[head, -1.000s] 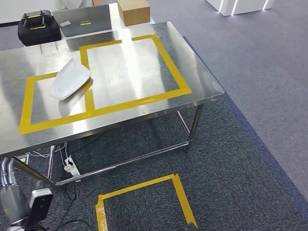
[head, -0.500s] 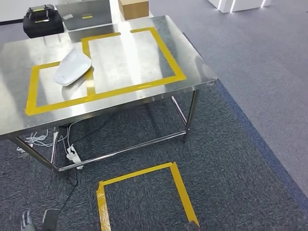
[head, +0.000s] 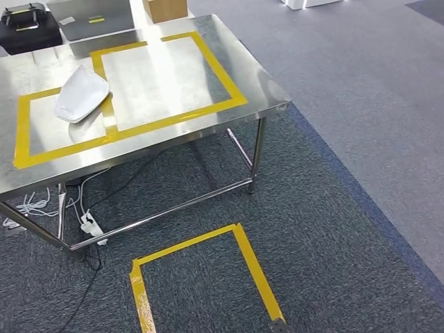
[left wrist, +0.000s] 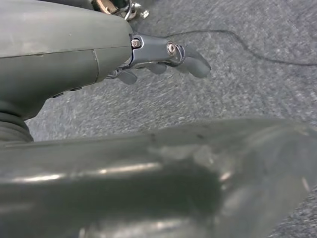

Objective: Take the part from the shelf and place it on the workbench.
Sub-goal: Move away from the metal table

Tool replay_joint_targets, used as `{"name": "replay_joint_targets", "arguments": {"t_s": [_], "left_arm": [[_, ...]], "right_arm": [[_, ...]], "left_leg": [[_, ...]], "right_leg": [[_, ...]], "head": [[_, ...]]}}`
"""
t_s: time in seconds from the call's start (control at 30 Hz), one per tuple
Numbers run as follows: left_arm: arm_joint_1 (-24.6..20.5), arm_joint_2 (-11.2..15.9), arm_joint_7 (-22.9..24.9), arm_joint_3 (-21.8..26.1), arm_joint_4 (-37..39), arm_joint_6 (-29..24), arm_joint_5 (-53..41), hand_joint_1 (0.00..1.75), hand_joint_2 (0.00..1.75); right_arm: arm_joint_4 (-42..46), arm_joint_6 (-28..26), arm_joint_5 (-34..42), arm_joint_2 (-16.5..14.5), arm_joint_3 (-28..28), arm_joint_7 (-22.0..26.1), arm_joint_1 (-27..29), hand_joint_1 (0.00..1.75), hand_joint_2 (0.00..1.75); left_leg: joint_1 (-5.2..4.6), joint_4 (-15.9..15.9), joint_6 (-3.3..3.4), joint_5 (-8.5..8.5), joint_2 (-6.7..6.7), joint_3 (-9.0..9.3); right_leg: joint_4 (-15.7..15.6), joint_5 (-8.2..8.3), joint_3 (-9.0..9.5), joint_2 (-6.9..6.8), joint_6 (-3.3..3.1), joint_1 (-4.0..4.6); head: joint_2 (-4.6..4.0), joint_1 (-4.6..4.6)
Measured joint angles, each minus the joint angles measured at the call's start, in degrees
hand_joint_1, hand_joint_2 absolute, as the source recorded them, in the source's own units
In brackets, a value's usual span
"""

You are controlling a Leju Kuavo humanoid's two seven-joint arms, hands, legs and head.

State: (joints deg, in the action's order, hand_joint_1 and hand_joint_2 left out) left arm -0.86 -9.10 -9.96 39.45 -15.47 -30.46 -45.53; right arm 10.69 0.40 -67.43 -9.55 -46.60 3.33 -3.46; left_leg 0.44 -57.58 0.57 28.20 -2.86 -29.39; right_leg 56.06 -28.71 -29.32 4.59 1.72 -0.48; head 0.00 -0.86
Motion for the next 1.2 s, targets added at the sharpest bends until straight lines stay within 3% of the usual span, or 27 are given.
{"name": "replay_joint_targets", "arguments": {"t_s": [0.07, 0.1, 0.17, 0.23, 0.27, 0.3, 0.33, 0.4, 0.47, 0.53, 0.57, 0.63, 0.7, 0.73, 0.77, 0.8, 0.83, 0.9, 0.93, 1.0, 1.07, 1.13, 1.2], "left_arm": [[-0.34, -0.33, -0.06, 0.00, 0.31, 0.35, 0.03, 0.00, 0.00], [-0.44, -0.45, -0.12, 0.01, 0.40, 0.50, 0.05, 0.00, 0.00], [-0.37, -0.51, -0.18, 0.02, 0.61, 0.77, 0.07, 0.00, 0.00], [-0.33, -0.64, -0.21, 0.02, 0.85, 0.98, 0.03, 0.00, 0.00], [-0.37, -0.74, -0.23, 0.02, 0.94, 1.06, 0.01, 0.00, 0.00], [-0.43, -0.83, -0.26, 0.02, 1.00, 1.09, 0.01, 0.00, 0.00], [-0.48, -0.98, -0.29, 0.02, 1.05, 1.11, 0.01, 0.00, 0.00], [-0.53, -1.23, -0.37, 0.02, 1.11, 1.16, 0.01, 0.00, 0.00], [-0.58, -1.47, -0.44, 0.02, 1.21, 1.20, 0.00, 0.00, 0.00], [-0.66, -1.63, -0.45, 0.02, 1.28, 1.21, -0.01, 0.00, 0.00], [-0.70, -1.67, -0.45, 0.02, 1.29, 1.21, -0.02, 0.00, 0.00], [-0.68, -1.73, -0.45, 0.02, 1.32, 1.21, -0.05, 0.00, 0.00], [-0.53, -1.77, -0.45, 0.03, 1.38, 1.21, -0.06, 0.00, 0.00], [-0.44, -1.77, -0.45, 0.04, 1.43, 1.21, -0.05, 0.00, 0.00], [-0.39, -1.78, -0.45, 0.04, 1.46, 1.21, -0.05, 0.00, 0.00], [-0.37, -1.78, -0.45, 0.04, 1.50, 1.21, -0.04, 0.00, 0.00], [-0.38, -1.79, -0.45, 0.04, 1.52, 1.21, -0.04, 0.00, 0.00], [-0.40, -1.74, -0.44, 0.05, 1.53, 1.21, -0.05, 0.00, 0.00], [-0.38, -1.73, -0.44, 0.05, 1.54, 1.22, -0.09, 0.00, 0.00], [-0.44, -1.72, -0.30, 0.05, 1.57, 1.24, -0.41, 0.00, 0.00], [-0.58, -1.80, -0.02, 0.04, 1.60, 1.26, -0.98, 0.00, 0.00], [-0.62, -1.90, 0.31, 0.03, 1.60, 1.27, -1.50, 0.00, 0.00], [-0.50, -1.99, 0.63, 0.02, 1.62, 1.31, -1.80, 0.00, 0.00]], "right_arm": [[0.00, 0.10, -0.26, 0.04, -0.03, -0.25, 0.12, 0.00, 0.00], [0.00, 0.17, -0.40, 0.07, -0.03, -0.40, 0.13, 0.00, 0.00], [0.01, 0.32, -0.64, 0.10, -0.04, -0.84, 0.08, 0.00, 0.00], [0.02, 0.21, -0.80, 0.14, -0.04, -1.32, 0.17, 0.00, 0.00], [0.02, -0.05, -0.84, 0.16, -0.04, -1.47, 0.28, 0.00, 0.00], [0.02, -0.36, -0.89, 0.19, -0.04, -1.60, 0.39, 0.00, 0.00], [0.03, -0.77, -0.92, 0.24, -0.05, -1.72, 0.45, 0.00, 0.00], [0.06, -1.28, -0.99, 0.30, -0.06, -2.00, 0.24, 0.00, 0.00], [0.09, -1.56, -1.07, 0.33, -0.06, -2.38, 0.05, 0.00, 0.00], [0.09, -1.71, -1.14, 0.38, -0.07, -2.74, 0.23, 0.00, 0.00], [0.09, -1.78, -1.19, 0.40, -0.08, -2.88, 0.34, 0.00, 0.00], [0.09, -1.86, -1.26, 0.43, -0.10, -3.02, 0.32, 0.00, 0.00], [0.09, -1.86, -1.32, 0.42, -0.10, -3.05, 0.22, 0.00, 0.00], [0.09, -1.85, -1.36, 0.41, -0.10, -3.05, 0.25, 0.00, 0.00], [0.09, -1.85, -1.38, 0.41, -0.10, -3.07, 0.33, 0.00, 0.00], [0.09, -1.85, -1.40, 0.41, -0.10, -3.08, 0.43, 0.00, 0.00], [0.09, -1.85, -1.40, 0.41, -0.10, -3.10, 0.47, 0.00, 0.00], [0.08, -1.84, -1.40, 0.35, -0.10, -3.12, 0.42, 0.00, 0.00], [0.07, -1.84, -1.40, 0.30, -0.10, -3.15, 0.32, 0.00, 0.00], [0.06, -1.84, -1.42, 0.21, -0.10, -3.33, 0.17, 0.00, 0.00], [0.07, -1.80, -1.45, 0.22, -0.10, -3.73, 0.25, 0.00, 0.00], [0.08, -1.76, -1.51, 0.25, -0.10, -4.04, 0.39, 0.00, 0.00], [0.08, -1.76, -1.58, 0.26, -0.10, -4.14, 0.19, 0.00, 0.00]], "left_leg": [[0.18, 0.94, 0.82, -0.03, 1.33, -0.05], [0.26, 1.27, 1.19, -0.14, 2.00, -0.13], [0.12, 1.27, 1.60, -0.30, 3.39, -0.41], [-0.02, 1.22, 1.67, -0.35, 4.88, -0.59], [-0.05, 1.17, 1.68, -0.36, 5.55, -0.62], [-0.06, 1.09, 1.66, -0.35, 6.18, -0.61], [-0.07, 0.99, 1.59, -0.32, 6.76, -0.58], [-0.35, 0.66, 1.24, -0.16, 7.77, -0.58], [-0.70, 0.39, 0.72, -0.10, 8.62, -0.63], [-0.69, 0.32, 0.24, -0.12, 9.50, -0.55], [-0.58, 0.11, -0.10, 0.19, 9.18, -0.56], [-0.31, -2.83, -0.77, 2.68, 6.65, -1.56], [-0.15, -10.19, -1.12, 6.92, 3.98, -4.43], [-0.14, -13.95, -1.11, 8.46, 3.57, -5.97], [-0.15, -16.24, -1.02, 8.93, 3.44, -6.92], [-0.16, -16.34, -0.84, 8.17, 3.34, -6.97], [-0.17, -13.99, -0.56, 6.29, 3.09, -5.97], [-0.19, -6.08, 0.31, 1.87, 0.81, -2.58], [-0.20, -2.85, 0.69, 0.55, -0.54, -1.31], [-0.29, -0.38, 1.11, 0.23, -1.96, -0.51], [-0.28, 0.34, 1.25, 0.03, -0.80, -0.46], [-0.06, 1.11, 1.56, -0.43, 0.70, -0.32], [-0.05, 1.38, 1.78, -0.63, 2.53, -0.40]], "right_leg": [[1.53, -1.03, -1.51, -1.07, 0.63, 0.01], [3.95, -2.44, -2.92, -2.13, 0.89, -0.01], [11.84, -6.12, -6.84, -3.82, 1.35, -0.13], [17.83, -7.78, -9.67, -4.18, 1.70, -0.18], [17.82, -7.06, -9.55, -4.29, 1.76, -0.18], [15.36, -5.39, -8.17, -4.57, 1.76, -0.18], [11.28, -3.28, -5.90, -5.24, 1.68, -0.18], [3.33, -0.67, -1.63, -7.65, 1.26, 0.03], [0.58, -0.30, -0.60, -8.65, 0.52, 0.30], [0.60, -0.03, -1.18, -7.54, -0.25, 0.38], [0.58, 0.13, -1.17, -7.06, -0.59, 0.32], [0.50, 0.62, -1.10, -5.94, -1.32, 0.08], [0.54, 0.99, -1.28, -4.61, -1.77, 0.06], [0.56, 1.10, -1.42, -3.87, -1.86, 0.12], [0.58, 1.17, -1.50, -3.12, -1.88, 0.20], [0.61, 1.22, -1.53, -2.33, -1.87, 0.29], [0.65, 1.26, -1.51, -1.51, -1.84, 0.37], [0.75, 1.36, -1.53, 0.07, -1.68, 0.49], [0.86, 1.45, -1.71, 0.81, -1.50, 0.47], [0.99, 1.80, -2.44, 2.10, -0.86, 0.21], [1.01, 2.08, -3.18, 2.84, -0.13, -0.03], [2.95, 0.66, -4.46, 0.31, 0.46, 0.14], [9.42, -3.06, -7.59, -3.14, 0.99, 0.22]], "head": [[0.00, -0.17], [0.00, -0.33], [0.00, -0.55], [0.00, -0.57], [0.00, -0.57], [0.00, -0.59], [0.00, -0.58], [0.00, -0.61], [0.00, -0.51], [0.00, -0.46], [0.00, -0.46], [0.00, -0.32], [0.00, -0.20], [0.00, -0.21], [0.00, -0.21], [0.00, -0.21], [0.00, -0.22], [0.00, -0.26], [0.00, -0.27], [0.00, -0.14], [0.00, 0.03], [0.00, -0.19], [0.00, -0.55]]}}
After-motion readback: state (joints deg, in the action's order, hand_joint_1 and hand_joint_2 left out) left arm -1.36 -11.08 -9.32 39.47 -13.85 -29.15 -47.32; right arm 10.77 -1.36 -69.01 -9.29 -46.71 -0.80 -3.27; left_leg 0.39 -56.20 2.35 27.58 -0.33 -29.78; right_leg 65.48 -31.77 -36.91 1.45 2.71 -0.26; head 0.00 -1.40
